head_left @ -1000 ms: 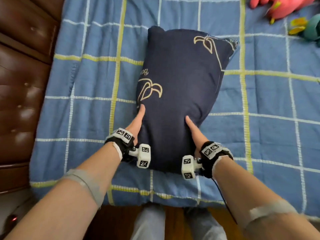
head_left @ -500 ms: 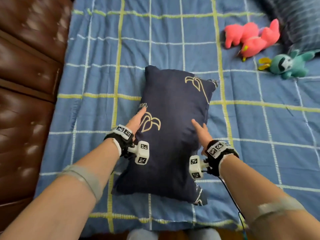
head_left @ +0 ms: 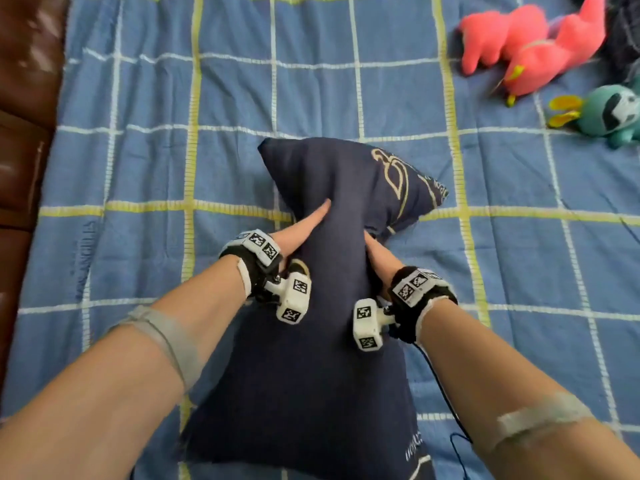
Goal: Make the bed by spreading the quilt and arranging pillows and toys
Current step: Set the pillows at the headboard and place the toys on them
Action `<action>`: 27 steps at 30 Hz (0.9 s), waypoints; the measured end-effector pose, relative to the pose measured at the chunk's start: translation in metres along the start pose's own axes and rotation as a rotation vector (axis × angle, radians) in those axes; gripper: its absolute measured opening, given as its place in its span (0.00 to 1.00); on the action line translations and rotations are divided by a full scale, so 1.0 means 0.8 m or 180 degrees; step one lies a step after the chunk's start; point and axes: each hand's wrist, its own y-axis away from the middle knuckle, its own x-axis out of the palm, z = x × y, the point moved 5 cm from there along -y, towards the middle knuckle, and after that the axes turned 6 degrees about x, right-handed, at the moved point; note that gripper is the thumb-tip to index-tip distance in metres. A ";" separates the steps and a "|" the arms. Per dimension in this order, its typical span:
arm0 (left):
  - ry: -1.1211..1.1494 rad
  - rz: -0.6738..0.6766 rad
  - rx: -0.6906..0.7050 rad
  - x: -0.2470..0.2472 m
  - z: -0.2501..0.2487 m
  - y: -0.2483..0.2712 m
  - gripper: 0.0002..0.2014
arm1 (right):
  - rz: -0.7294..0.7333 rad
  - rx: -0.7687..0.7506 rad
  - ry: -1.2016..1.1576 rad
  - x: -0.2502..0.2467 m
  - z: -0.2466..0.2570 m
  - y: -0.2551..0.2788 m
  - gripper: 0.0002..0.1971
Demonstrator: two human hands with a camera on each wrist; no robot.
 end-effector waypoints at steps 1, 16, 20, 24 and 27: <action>0.0052 0.0122 -0.0066 0.026 0.001 0.012 0.37 | 0.0099 -0.0001 0.0032 0.010 0.002 0.012 0.40; 0.0289 0.0075 -0.0737 0.041 0.066 0.099 0.49 | 0.0871 0.0506 -0.0875 0.043 -0.014 0.169 0.32; 0.0217 0.0023 -0.0409 0.002 0.055 0.148 0.43 | 0.0551 0.0523 -0.0982 -0.010 -0.023 0.202 0.30; -0.0145 -0.0488 -0.0251 -0.041 0.085 0.192 0.33 | 0.0070 0.0513 -0.0459 -0.027 -0.060 0.247 0.36; 0.0478 -0.0052 -0.0261 -0.014 0.148 0.197 0.36 | 0.0466 0.0633 -0.0612 0.020 -0.122 0.253 0.35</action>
